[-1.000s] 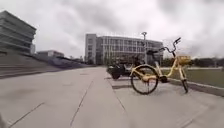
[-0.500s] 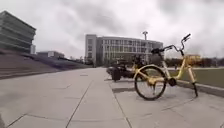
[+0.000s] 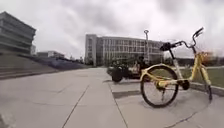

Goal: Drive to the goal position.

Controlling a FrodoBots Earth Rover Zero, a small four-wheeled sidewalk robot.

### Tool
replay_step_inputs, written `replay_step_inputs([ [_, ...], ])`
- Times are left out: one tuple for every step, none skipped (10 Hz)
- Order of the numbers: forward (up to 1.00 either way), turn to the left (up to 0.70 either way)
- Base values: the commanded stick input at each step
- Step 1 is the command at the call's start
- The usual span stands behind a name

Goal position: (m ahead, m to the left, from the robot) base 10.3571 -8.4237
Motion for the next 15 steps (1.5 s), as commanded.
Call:
replay_step_inputs([
  [0.70, 0.22],
  [0.70, 0.31],
  [0.70, 0.35],
  [0.70, 0.35],
  [0.70, 0.35],
  [0.70, 0.19],
  [0.70, 0.00],
  [0.70, 0.00],
  [0.70, 0.00],
  [0.70, 0.00],
  [0.70, 0.00],
  [0.70, 0.00],
  [0.70, 0.14],
  [0.70, 0.34],
  [0.70, 0.00],
])
